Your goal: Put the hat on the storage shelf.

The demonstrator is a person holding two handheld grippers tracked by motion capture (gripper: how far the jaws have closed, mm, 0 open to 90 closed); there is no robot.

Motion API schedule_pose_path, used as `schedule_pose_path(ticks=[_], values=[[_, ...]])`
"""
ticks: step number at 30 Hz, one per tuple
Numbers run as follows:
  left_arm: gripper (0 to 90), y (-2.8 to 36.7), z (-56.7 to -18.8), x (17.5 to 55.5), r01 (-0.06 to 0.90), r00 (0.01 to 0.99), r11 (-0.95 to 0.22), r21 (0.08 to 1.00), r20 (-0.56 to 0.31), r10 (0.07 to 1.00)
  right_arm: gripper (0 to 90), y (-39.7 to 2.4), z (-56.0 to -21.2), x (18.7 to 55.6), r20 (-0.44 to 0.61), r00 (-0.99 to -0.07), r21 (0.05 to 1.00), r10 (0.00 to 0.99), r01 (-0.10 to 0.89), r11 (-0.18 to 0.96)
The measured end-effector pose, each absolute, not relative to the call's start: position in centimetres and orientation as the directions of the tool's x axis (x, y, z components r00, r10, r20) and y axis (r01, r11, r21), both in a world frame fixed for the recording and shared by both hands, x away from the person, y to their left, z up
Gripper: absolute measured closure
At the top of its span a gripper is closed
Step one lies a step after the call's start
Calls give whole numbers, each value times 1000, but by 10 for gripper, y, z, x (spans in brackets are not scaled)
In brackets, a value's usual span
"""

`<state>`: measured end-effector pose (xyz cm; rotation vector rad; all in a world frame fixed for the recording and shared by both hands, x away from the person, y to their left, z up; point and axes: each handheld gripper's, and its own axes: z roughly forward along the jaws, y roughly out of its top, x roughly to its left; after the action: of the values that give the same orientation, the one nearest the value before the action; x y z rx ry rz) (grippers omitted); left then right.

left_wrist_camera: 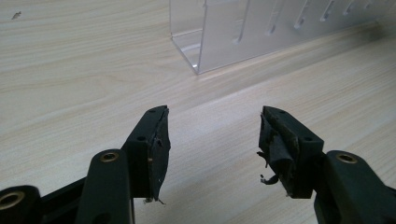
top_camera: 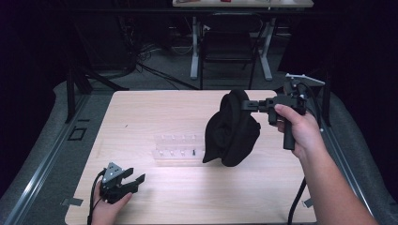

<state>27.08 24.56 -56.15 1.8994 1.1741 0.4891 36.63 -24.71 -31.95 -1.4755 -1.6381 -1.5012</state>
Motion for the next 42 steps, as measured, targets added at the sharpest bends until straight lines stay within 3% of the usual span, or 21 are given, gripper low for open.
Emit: schedule_pose_path(ticks=[21, 42], values=[[434, 247, -562, 272, 539, 483, -206, 817, -99, 870, 884, -205, -324, 398, 857, -328, 406, 398, 905, -129], [434, 245, -561, 272, 534, 490, -211, 818, -97, 866, 883, -200, -330, 409, 854, -314, 398, 414, 907, -134]])
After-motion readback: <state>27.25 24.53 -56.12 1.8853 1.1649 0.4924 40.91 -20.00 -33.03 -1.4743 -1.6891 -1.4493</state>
